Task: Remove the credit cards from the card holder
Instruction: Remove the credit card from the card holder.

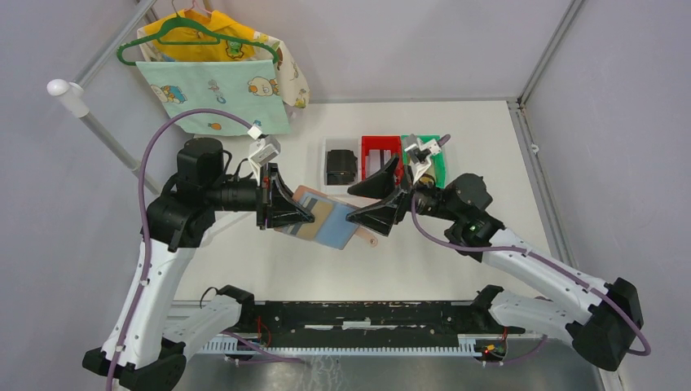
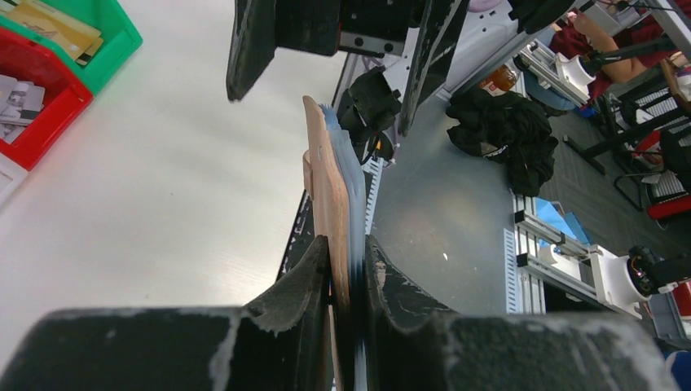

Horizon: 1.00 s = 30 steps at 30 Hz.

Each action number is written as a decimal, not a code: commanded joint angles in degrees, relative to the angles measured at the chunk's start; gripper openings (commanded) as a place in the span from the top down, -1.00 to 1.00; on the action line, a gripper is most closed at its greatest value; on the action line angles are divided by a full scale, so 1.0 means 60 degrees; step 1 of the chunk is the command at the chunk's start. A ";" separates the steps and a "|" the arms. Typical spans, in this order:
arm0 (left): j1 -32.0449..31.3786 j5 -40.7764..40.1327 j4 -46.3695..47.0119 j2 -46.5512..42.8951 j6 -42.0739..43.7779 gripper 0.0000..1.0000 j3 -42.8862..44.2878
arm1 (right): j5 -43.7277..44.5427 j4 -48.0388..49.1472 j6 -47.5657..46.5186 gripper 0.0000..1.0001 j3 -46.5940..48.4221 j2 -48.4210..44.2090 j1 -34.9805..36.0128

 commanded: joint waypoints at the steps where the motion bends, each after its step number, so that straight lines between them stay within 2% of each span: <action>1: -0.0014 0.0721 0.0102 -0.0002 0.0496 0.96 0.0439 | 0.0037 0.0466 -0.0112 -0.77 0.0048 0.0369 0.0554; 6: -0.0022 0.0872 -0.0022 0.0098 0.0517 0.96 0.0578 | -0.0029 0.1008 0.0265 -0.21 0.0170 0.0875 0.1192; 9: -0.0020 0.1138 -0.0098 0.0158 0.0492 0.97 0.0611 | 0.0015 0.1392 0.0393 0.04 0.0063 0.0858 0.1487; 12: -0.0013 0.1461 -0.0119 0.0246 0.0351 0.96 0.0565 | -0.0012 0.2432 0.0842 0.46 -0.0366 0.0673 0.1607; 15: -0.0014 0.1661 -0.0122 0.0332 0.0219 0.97 0.0574 | -0.0005 0.3106 0.1178 0.71 -0.0709 0.0470 0.1633; 18: -0.0015 0.1555 -0.0111 0.0350 0.0204 0.96 0.0601 | 0.0136 0.2965 0.1195 0.93 -0.0764 0.0370 0.1691; 19: -0.0020 0.1459 -0.0097 0.0362 0.0219 0.91 0.0627 | 0.0240 0.2828 0.1160 0.97 -0.0751 0.0355 0.1706; 21: -0.0015 0.0941 -0.0091 0.0352 0.0262 0.68 0.0647 | 0.0584 0.2255 0.1146 1.00 -0.0610 0.0374 0.1707; 26: -0.0020 -0.1448 0.0042 0.0169 0.0621 0.12 0.0415 | 0.1144 0.1944 0.1447 1.00 -0.0544 0.0471 0.1721; 30: -0.0009 -0.1718 0.0017 -0.0180 0.1333 -0.12 0.0165 | 0.1690 0.0979 0.1192 1.00 -0.0458 0.0362 0.1723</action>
